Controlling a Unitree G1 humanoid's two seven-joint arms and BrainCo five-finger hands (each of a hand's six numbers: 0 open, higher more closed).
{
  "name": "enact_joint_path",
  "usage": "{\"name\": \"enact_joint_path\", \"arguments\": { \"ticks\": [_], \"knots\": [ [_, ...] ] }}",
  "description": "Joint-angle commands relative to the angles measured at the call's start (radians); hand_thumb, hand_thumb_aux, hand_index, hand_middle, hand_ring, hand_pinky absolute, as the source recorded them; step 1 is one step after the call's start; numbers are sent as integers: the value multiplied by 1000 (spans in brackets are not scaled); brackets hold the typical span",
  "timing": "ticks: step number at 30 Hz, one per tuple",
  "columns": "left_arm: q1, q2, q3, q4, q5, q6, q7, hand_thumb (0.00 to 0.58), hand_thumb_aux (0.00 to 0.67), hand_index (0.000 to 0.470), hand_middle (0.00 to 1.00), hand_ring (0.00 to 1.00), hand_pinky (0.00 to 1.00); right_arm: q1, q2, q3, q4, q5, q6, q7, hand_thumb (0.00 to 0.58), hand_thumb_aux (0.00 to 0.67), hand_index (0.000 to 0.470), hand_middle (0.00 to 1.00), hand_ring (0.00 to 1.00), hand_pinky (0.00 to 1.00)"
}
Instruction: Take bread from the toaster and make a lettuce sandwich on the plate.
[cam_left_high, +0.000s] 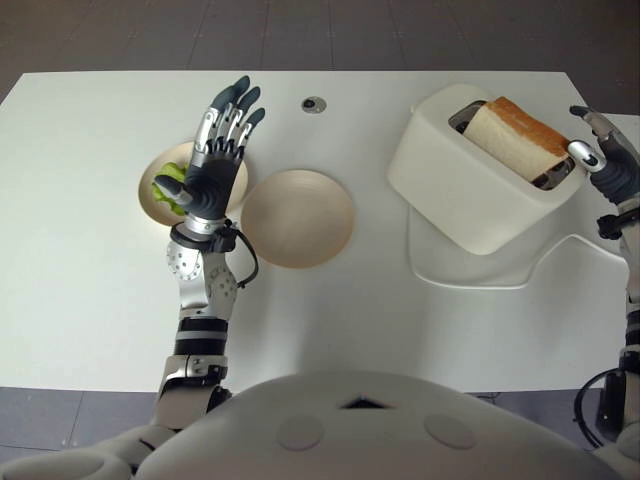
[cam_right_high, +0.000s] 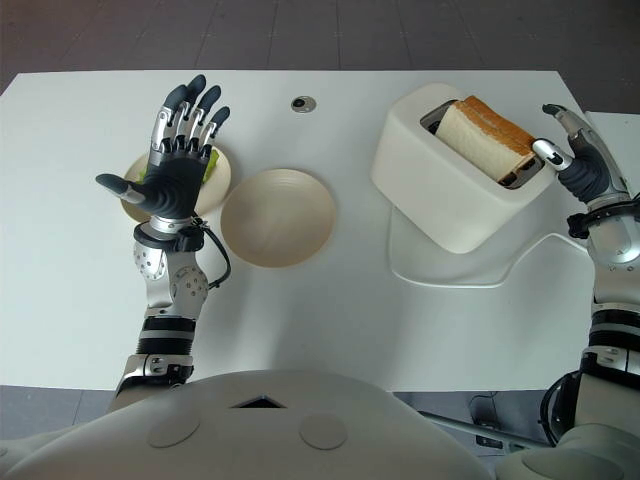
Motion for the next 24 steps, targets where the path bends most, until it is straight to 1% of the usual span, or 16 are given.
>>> {"name": "enact_joint_path", "arguments": {
  "ticks": [1,10,11,12,13,14,15,16,20,22,23,24],
  "knots": [
    [4,-4,-9,3,9,7,0,0,0,0,0,0,0,28,-1,15,-40,50,-2,22,0,0,0,0,0,0],
    [1,-5,-16,6,8,11,0,0,0,0,0,0,0,32,-7,33,-45,88,6,28,0,0,0,0,0,0],
    [1,-5,-17,6,9,11,1,0,0,0,0,0,0,30,-6,36,-42,85,7,27,120,74,52,0,0,0],
    [1,-5,-18,6,9,11,1,0,0,0,0,0,0,27,-6,41,-36,81,7,25,328,229,160,0,0,0],
    [1,-4,-18,6,9,11,2,0,0,0,0,0,0,25,-7,44,-33,78,7,23,458,363,254,0,0,0],
    [2,-4,-18,6,9,11,3,0,0,0,0,0,0,25,-9,48,-32,77,7,23,554,528,370,0,0,0],
    [2,-4,-18,6,9,10,3,0,0,0,0,0,0,24,-10,50,-31,77,7,23,577,623,437,0,0,0],
    [4,-4,-19,6,9,9,2,0,0,0,0,0,0,25,-12,53,-32,77,6,24,580,670,470,0,0,0],
    [7,-5,-22,7,8,8,-1,0,0,0,0,0,0,35,-12,45,-70,112,-14,29,580,670,470,0,0,0],
    [7,-5,-22,7,7,7,-2,0,0,0,0,0,0,31,4,15,-123,170,-38,23,580,670,470,12,12,12],
    [7,-5,-21,8,6,7,-2,0,0,0,0,0,0,25,12,-2,-150,187,-61,6,580,670,470,125,125,125],
    [6,-5,-20,9,7,7,-1,0,0,0,0,0,0,20,22,-18,-184,201,-73,-11,580,670,470,282,282,282]
  ]
}}
